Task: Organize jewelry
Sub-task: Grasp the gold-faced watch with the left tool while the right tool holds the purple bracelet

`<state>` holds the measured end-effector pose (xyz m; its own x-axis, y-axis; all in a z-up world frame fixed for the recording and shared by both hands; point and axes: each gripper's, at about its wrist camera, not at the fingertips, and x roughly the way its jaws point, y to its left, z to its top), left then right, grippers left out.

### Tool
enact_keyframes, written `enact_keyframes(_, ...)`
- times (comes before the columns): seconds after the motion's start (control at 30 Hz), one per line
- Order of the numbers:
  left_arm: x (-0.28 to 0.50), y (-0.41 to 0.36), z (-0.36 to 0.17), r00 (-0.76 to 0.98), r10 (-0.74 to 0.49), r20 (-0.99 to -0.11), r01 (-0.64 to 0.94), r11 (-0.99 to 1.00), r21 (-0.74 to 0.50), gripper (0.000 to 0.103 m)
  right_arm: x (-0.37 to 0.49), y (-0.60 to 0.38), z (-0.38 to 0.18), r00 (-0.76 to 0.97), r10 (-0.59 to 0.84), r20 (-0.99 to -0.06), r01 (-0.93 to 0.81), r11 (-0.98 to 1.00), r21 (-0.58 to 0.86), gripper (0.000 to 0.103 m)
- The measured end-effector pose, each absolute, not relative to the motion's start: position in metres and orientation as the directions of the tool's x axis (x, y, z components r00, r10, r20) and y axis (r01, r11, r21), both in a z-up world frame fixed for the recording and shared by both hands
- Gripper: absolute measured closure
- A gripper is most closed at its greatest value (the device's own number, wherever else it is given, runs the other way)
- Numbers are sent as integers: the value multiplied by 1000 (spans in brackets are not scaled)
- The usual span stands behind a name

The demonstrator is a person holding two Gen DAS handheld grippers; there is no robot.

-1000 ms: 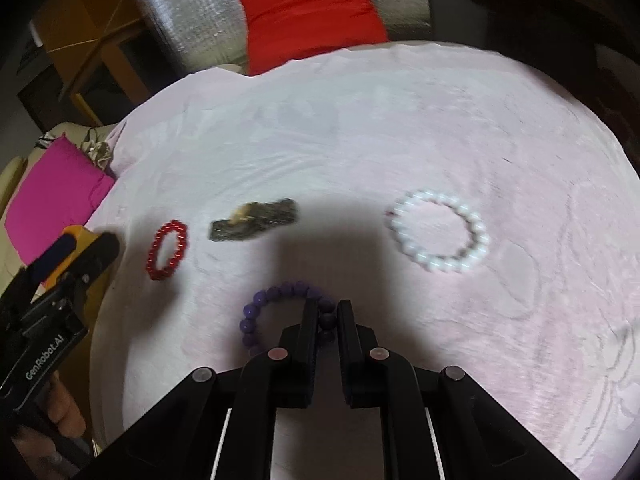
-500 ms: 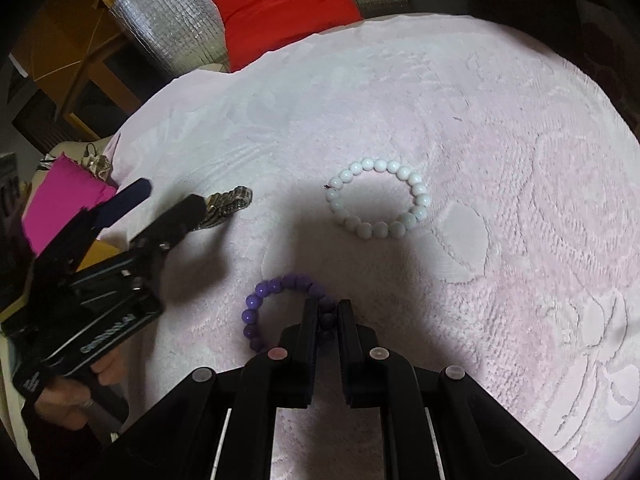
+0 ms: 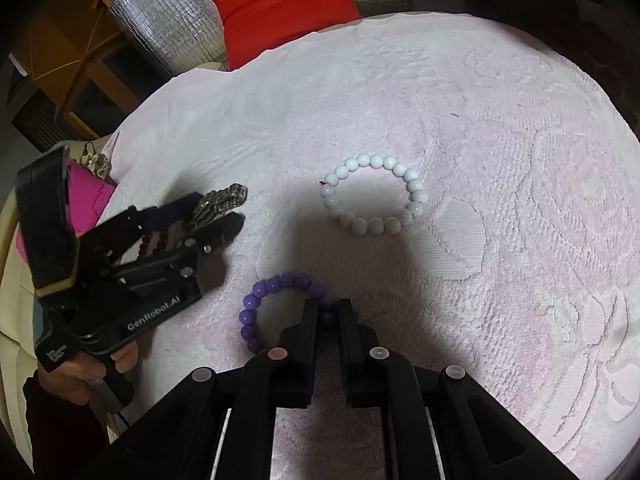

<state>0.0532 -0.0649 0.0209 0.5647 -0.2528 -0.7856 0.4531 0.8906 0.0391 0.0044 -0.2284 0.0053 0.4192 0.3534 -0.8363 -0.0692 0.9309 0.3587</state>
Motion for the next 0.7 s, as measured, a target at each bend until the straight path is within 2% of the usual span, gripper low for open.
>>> enact_keyframes(0.1,51,-58,21,529,-300,-794,436,899,-50,56,4,-228,5,421,351,-836,-70,932,356,92)
enact_keyframes(0.23,47,-57,22,487,-347,-802,431,894,-125,72,5,-227,5,424,348,-836,-70,933,352,92)
enact_keyframes(0.27,44,-58,22,474,-362,-803,435,889,-144,72,5,-227,5,424,347,-836,-71,933,352,92)
enact_keyframes(0.37,36,-62,24,497,-306,-812,427,901,-77,72,5,-228,5,424,350,-835,-68,932,356,92)
enact_keyframes(0.4,34,-64,25,522,-275,-807,423,905,-35,69,5,-228,5,425,349,-835,-68,932,355,92)
enact_keyframes(0.47,34,-66,26,550,-233,-802,410,912,16,50,5,-227,5,429,345,-835,-70,934,350,92)
enact_keyframes(0.53,35,-70,24,566,-206,-798,399,916,46,48,5,-227,4,432,342,-834,-73,935,346,92)
enact_keyframes(0.7,39,-76,19,554,-232,-799,411,911,21,48,4,-228,3,434,347,-831,-79,934,349,92)
